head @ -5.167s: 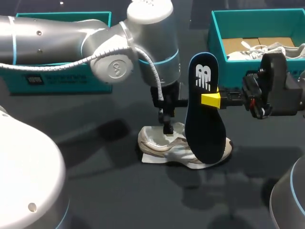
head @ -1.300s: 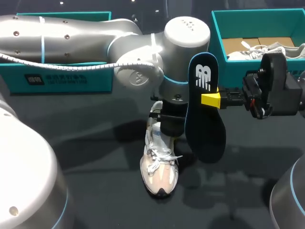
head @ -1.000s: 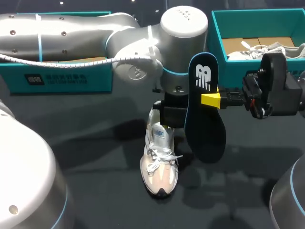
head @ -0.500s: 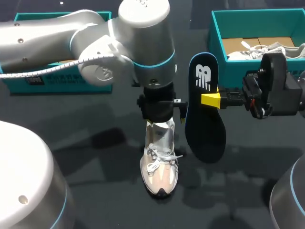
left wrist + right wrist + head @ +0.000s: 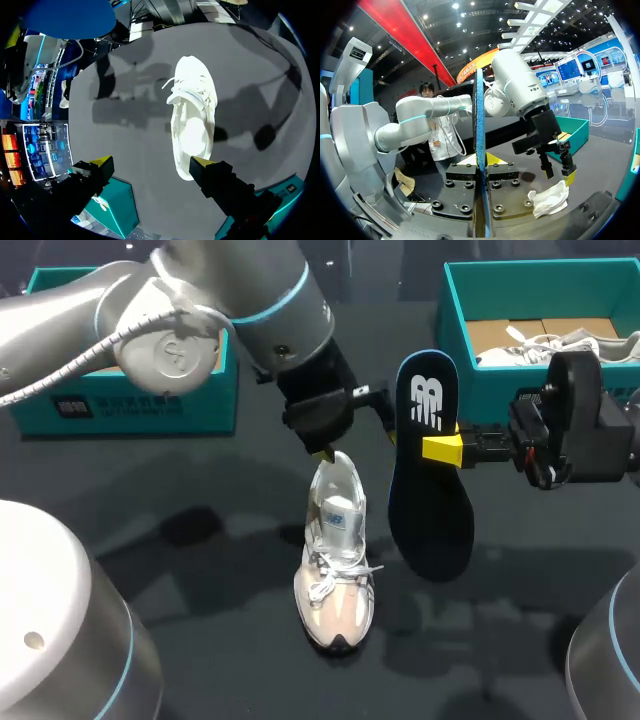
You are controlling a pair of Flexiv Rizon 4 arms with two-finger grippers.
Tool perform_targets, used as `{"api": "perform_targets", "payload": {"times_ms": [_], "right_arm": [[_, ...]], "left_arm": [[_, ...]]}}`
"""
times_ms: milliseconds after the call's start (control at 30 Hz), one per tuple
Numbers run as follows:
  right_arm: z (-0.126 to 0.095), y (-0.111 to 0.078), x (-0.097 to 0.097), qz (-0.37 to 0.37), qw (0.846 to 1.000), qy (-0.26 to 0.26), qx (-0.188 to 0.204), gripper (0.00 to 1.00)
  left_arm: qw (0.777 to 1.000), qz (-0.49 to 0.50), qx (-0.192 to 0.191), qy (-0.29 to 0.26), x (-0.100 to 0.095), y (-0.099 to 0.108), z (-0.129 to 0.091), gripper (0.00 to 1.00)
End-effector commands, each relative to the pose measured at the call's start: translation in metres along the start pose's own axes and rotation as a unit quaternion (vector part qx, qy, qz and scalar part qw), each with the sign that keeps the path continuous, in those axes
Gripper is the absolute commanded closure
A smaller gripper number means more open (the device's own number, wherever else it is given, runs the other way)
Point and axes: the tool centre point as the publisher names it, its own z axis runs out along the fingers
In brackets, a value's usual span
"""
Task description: Take the shoe out of the shoebox, open the shoe tongue, remove and reinsert the insole, then place the shoe into the shoebox
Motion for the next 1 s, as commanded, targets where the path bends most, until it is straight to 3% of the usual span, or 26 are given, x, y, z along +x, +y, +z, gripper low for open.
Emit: {"api": "perform_targets", "payload": {"times_ms": [33, 567, 900, 1000], "right_arm": [[0.001, -0.001, 0.001, 0.000, 1.000, -0.002, 0.000, 1.00], [0.001, -0.001, 0.001, 0.000, 1.000, -0.002, 0.000, 1.00], [0.001, -0.001, 0.001, 0.000, 1.000, -0.002, 0.000, 1.00], [-0.003, 0.008, -0.016, 0.030, 0.999, 0.021, -0.010, 1.00]], "left_arm": [[0.987, 0.006, 0.009, -0.158, 0.021, -0.005, -0.006, 0.00], [0.987, 0.006, 0.009, -0.158, 0.021, -0.005, -0.006, 0.00], [0.947, 0.008, -0.025, -0.321, -0.009, -0.016, -0.049, 0.00], [0.936, 0.005, -0.030, -0.351, -0.011, -0.019, -0.057, 0.00]]}}
